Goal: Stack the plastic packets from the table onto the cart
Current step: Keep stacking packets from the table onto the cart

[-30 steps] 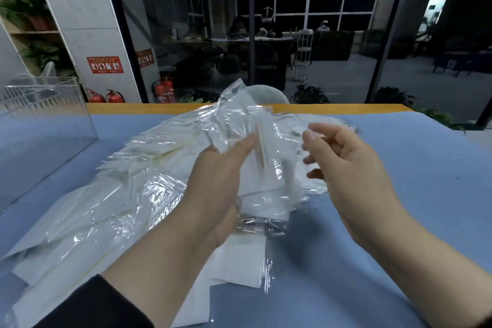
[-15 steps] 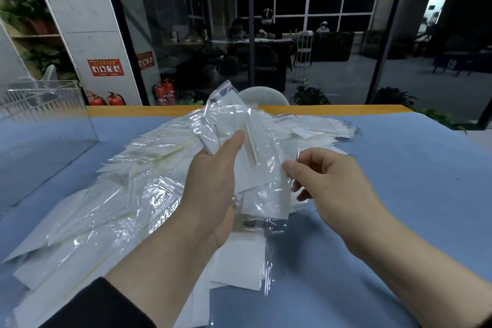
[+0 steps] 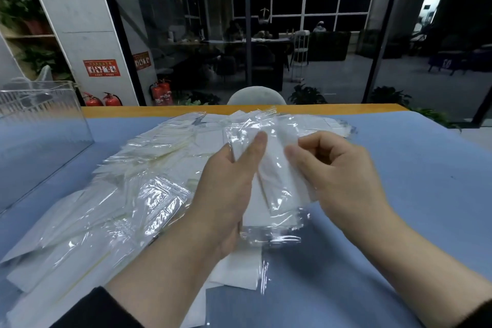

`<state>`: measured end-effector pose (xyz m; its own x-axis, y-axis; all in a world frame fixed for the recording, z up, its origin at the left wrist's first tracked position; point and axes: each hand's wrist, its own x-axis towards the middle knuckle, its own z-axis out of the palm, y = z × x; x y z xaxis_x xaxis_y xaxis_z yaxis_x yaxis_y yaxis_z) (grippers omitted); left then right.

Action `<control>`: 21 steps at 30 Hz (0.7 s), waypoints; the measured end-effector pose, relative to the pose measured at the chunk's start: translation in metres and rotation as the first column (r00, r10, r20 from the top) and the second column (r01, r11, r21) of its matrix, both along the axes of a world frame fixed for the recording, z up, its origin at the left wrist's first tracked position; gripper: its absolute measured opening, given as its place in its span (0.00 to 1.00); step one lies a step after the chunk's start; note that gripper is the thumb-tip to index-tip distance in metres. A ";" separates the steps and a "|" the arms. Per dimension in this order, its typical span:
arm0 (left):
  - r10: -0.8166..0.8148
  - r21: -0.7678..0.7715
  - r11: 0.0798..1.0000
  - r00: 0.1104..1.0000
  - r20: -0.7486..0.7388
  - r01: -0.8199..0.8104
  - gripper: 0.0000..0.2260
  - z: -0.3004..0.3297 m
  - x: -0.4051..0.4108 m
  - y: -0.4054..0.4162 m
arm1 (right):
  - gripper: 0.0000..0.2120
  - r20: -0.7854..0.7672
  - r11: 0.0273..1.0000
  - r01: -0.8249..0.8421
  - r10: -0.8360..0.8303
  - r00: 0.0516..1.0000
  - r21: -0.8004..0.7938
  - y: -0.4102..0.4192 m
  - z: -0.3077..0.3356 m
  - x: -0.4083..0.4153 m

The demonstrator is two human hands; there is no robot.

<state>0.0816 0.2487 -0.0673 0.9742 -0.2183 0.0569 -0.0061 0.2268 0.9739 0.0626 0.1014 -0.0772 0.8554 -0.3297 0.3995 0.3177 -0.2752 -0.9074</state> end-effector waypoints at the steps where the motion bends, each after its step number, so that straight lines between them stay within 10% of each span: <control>1: 0.005 -0.017 1.000 1.000 0.006 -0.005 0.10 -0.001 -0.001 -0.002 | 0.05 0.011 1.000 0.003 -0.003 1.000 -0.024 0.001 0.000 0.000; 8: 0.138 -0.263 0.954 0.990 -0.035 -0.143 0.11 0.001 -0.001 -0.003 | 0.11 -0.193 0.972 -0.225 0.207 0.959 -0.074 0.006 -0.006 -0.004; 14: -0.057 -0.214 0.974 0.997 0.057 0.068 0.18 0.000 -0.017 -0.016 | 0.09 -0.028 0.956 -0.289 0.291 0.956 0.051 0.000 0.014 -0.034; 17: 0.049 -0.168 0.986 0.985 0.167 -0.021 0.25 0.005 -0.016 -0.015 | 0.09 0.013 0.963 -0.140 0.147 0.989 -0.230 -0.032 0.032 -0.061; 21: -0.003 0.079 0.997 0.979 0.205 -0.013 0.29 0.017 -0.034 -0.024 | 0.12 -0.148 0.645 -0.067 -0.071 0.986 -0.761 -0.084 0.047 -0.095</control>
